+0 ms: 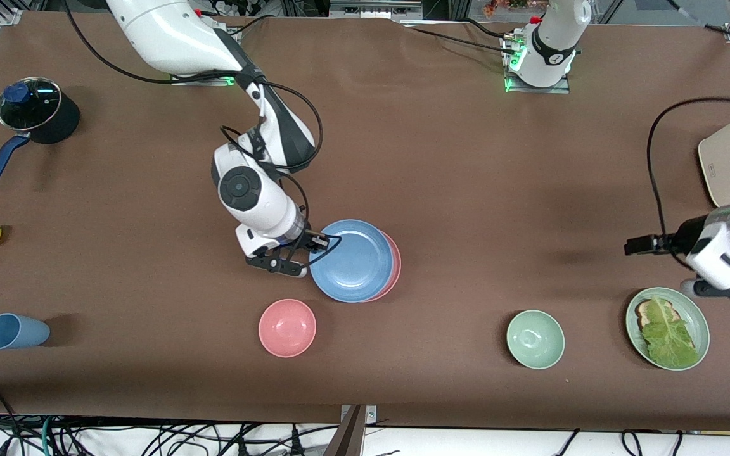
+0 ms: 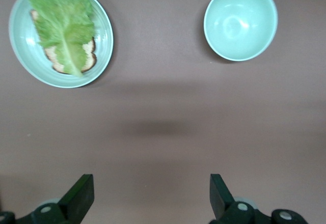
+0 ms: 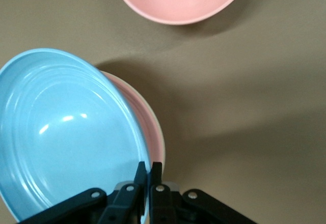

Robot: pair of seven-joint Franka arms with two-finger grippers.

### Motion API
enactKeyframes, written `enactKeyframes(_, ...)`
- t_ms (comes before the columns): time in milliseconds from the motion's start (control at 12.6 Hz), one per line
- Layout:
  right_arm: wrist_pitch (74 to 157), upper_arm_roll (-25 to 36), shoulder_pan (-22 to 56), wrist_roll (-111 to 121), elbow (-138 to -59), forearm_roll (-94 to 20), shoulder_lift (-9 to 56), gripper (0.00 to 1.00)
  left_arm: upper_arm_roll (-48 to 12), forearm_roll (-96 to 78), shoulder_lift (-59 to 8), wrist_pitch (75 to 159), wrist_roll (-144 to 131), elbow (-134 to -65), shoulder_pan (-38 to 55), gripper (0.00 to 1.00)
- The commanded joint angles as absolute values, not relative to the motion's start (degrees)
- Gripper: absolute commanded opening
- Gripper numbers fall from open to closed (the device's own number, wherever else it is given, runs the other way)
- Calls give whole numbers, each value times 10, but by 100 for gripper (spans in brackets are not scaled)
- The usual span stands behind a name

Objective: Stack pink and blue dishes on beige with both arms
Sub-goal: 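Lower the blue plate onto the pink plate and open the right gripper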

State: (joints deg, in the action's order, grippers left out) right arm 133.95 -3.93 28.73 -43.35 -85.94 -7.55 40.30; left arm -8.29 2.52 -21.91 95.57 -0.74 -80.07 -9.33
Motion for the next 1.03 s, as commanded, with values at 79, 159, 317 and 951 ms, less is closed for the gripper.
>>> enactKeyframes(79, 1377, -33, 308, -467, -838, -65, 436, 0, 0, 21, -77, 976, 3, -932, -1, 100)
enactKeyframes(159, 1378, -33, 309, -468, -838, -60, 437, 0, 11, 21, -50, 964, 2, -950, 10, 100)
enactKeyframes(317, 1377, -33, 309, -467, -838, -56, 438, 2, 11, 18, -14, 961, 2, -988, 4, 100)
enactKeyframes(951, 1357, -29, 302, -459, -846, -40, 434, 73, 11, -18, -16, 949, 5, -979, -22, 100)
